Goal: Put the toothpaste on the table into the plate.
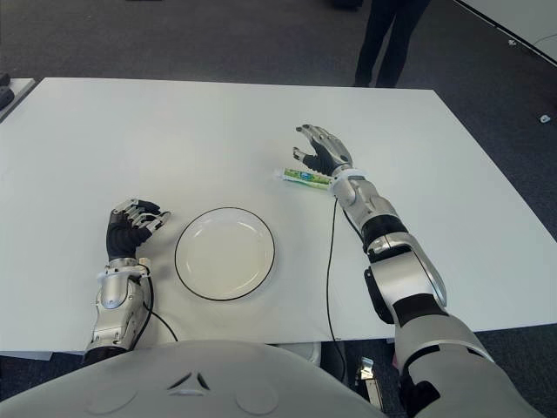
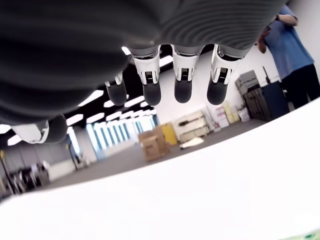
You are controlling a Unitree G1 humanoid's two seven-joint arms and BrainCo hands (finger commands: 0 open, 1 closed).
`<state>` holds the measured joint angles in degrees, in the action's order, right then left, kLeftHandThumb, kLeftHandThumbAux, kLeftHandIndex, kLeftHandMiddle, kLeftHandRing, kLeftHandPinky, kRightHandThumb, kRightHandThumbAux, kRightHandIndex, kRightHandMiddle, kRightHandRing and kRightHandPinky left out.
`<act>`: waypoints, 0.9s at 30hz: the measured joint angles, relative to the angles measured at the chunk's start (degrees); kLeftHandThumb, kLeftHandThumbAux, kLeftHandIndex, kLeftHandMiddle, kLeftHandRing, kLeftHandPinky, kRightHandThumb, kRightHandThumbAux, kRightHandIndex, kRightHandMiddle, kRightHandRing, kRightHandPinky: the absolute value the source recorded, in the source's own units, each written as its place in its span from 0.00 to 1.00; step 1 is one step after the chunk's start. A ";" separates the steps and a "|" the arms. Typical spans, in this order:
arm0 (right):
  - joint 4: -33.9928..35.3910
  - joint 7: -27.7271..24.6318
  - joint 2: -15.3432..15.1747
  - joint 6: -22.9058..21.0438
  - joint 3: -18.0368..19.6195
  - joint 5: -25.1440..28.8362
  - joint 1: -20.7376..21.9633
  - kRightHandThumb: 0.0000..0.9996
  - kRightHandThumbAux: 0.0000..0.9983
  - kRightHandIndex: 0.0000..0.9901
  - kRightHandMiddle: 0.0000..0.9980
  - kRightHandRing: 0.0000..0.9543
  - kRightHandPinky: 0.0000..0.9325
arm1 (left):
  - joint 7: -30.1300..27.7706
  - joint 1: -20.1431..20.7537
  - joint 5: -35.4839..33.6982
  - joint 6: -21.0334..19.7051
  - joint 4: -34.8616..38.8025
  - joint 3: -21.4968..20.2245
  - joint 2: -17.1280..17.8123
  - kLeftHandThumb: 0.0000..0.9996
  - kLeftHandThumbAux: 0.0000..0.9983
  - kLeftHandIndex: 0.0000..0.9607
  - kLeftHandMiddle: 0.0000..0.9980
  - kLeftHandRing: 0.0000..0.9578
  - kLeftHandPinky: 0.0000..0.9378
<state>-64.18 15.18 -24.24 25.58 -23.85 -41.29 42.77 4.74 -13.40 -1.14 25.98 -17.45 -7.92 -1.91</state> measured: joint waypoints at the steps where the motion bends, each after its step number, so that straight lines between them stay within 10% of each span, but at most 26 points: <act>1: -0.73 -0.01 0.12 -0.14 -0.53 -0.28 0.63 0.58 0.19 0.00 0.00 0.00 0.00 | 0.06 -0.03 0.00 -0.06 0.09 0.01 -0.03 0.06 1.00 0.59 0.53 0.56 0.56; 27: -11.60 -1.58 3.56 -3.05 -11.78 -5.72 4.97 0.57 0.15 0.00 0.00 0.00 0.00 | 0.10 -1.69 -0.09 0.00 1.52 0.00 -0.24 0.11 1.00 0.57 0.51 0.54 0.55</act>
<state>-75.78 13.60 -20.67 22.53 -35.64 -47.01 47.74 4.84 -15.09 -1.23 25.98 -15.93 -7.92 -2.15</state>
